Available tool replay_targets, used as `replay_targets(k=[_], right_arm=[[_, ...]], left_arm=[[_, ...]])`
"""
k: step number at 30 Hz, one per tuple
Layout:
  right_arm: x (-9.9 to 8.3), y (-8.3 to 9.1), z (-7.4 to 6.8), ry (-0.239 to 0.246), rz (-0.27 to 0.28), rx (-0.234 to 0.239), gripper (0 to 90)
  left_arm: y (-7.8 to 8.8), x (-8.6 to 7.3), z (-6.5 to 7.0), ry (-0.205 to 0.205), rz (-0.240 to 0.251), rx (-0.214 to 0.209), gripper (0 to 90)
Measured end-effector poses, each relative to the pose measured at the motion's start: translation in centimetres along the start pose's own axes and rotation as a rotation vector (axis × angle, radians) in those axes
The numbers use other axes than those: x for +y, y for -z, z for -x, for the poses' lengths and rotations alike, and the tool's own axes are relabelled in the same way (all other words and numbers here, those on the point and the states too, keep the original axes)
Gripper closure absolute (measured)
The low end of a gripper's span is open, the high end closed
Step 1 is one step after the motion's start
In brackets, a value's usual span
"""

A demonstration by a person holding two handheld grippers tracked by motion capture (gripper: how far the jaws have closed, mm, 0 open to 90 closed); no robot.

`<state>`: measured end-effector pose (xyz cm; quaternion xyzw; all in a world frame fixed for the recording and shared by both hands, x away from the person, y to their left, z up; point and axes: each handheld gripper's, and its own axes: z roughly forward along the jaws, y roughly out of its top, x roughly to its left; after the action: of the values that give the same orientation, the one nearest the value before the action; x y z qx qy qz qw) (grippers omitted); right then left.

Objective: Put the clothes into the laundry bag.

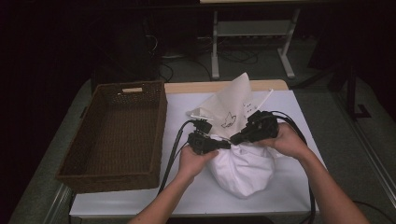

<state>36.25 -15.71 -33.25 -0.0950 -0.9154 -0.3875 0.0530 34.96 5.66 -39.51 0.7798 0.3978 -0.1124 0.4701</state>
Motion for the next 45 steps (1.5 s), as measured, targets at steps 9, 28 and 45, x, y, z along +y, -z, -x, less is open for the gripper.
replay_targets(k=[9, 28, 45], right_arm=[[-0.1, -0.1, 0.6, -0.035, -0.005, -0.034, 88.8], [-0.6, -0.7, 1.9, -0.066, -0.024, -0.078, 88.6], [0.4, 0.0, -0.7, -0.007, 0.015, -0.019, 88.7]], left_arm=[[-1.6, -0.1, -1.6, 0.065, 0.01, 0.113, 76.1], [-1.8, -2.5, -1.9, 0.108, -0.086, 0.08, 56.5], [3.3, -0.7, 1.9, -0.073, -0.045, -0.009, 83.9]])
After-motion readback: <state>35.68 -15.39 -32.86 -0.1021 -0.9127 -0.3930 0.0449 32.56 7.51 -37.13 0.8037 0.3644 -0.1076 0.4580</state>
